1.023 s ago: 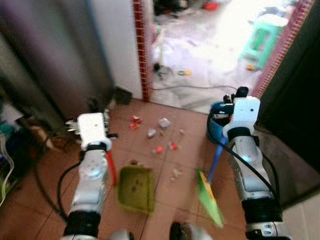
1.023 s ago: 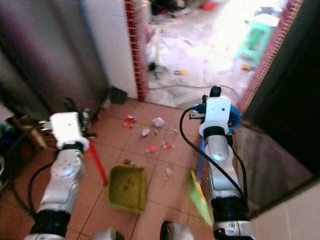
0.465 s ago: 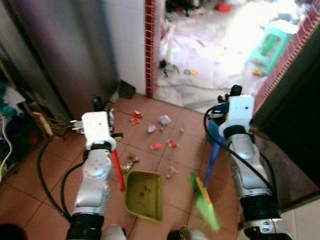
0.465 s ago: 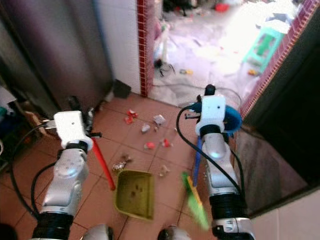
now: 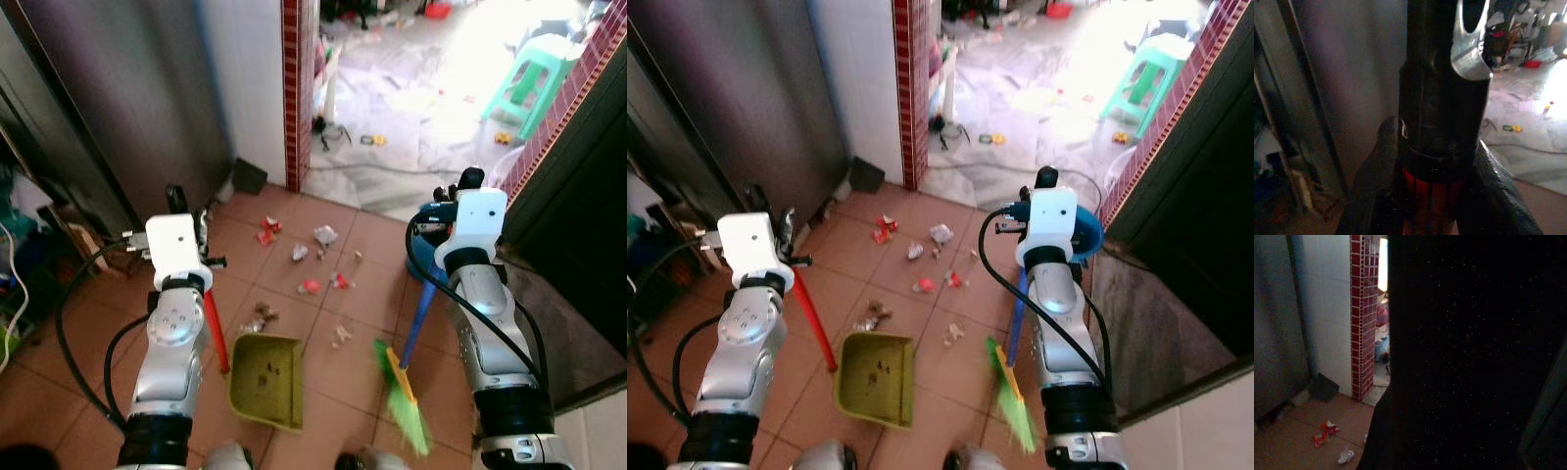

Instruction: Sweep floor

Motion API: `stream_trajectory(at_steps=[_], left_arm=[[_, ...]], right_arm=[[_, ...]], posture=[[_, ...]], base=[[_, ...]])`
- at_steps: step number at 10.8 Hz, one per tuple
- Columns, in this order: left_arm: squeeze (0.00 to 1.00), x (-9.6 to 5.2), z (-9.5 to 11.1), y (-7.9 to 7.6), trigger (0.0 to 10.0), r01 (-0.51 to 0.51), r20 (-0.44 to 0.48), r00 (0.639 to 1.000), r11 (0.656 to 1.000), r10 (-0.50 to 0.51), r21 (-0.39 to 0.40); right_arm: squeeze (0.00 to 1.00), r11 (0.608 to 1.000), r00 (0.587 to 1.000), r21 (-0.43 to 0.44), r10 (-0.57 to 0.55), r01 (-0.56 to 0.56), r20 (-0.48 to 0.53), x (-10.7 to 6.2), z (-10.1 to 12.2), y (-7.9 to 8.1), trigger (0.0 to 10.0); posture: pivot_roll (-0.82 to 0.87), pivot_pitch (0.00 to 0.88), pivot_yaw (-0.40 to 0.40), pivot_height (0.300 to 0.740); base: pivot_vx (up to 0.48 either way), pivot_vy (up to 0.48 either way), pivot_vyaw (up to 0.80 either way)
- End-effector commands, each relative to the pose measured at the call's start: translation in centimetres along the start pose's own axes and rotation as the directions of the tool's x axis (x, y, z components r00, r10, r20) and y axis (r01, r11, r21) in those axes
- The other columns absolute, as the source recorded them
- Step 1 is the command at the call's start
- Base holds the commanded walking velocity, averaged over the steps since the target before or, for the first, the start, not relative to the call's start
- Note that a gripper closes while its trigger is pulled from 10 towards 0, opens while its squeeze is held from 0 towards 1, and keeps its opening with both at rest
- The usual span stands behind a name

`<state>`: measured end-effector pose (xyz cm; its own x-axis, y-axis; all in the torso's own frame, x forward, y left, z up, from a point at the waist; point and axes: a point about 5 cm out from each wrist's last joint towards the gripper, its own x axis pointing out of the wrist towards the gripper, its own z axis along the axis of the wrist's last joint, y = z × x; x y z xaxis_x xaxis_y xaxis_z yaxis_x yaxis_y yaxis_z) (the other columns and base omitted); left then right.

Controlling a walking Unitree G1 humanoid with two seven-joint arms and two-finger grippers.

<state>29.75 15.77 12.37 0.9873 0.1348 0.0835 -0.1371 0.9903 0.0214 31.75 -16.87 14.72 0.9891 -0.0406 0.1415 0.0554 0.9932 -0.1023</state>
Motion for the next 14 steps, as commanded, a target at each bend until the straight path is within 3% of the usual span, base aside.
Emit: stream_trajectory(at_steps=[1,6,14], left_arm=[[0.0,0.6,1.7,-0.3,10.0,0.01,0.072,0.997,1.0,-0.009,-0.016],[0.0,0.4,1.8,-0.9,10.0,0.034,0.072,0.997,0.999,-0.031,-0.036],[0.0,0.6,1.9,-1.8,10.0,0.057,0.068,0.996,0.997,-0.054,-0.051]], right_arm=[[0.0,1.0,0.998,0.008,-0.009,0.008,0.069,0.7,1.6,-0.3,10.0],[0.0,0.999,0.996,-0.009,0.032,-0.031,0.077,0.2,1.6,0.7,10.0],[0.0,1.0,0.997,-0.01,0.023,-0.022,0.074,0.4,1.6,0.5,10.0]], posture=[[-0.07,0.026,0.019,0.74],[-0.07,0.044,0.021,0.74],[-0.08,0.045,0.023,0.74]], base=[[0.375,0.0,0.0],[0.43,0.0,0.0],[0.441,0.0,0.0]])
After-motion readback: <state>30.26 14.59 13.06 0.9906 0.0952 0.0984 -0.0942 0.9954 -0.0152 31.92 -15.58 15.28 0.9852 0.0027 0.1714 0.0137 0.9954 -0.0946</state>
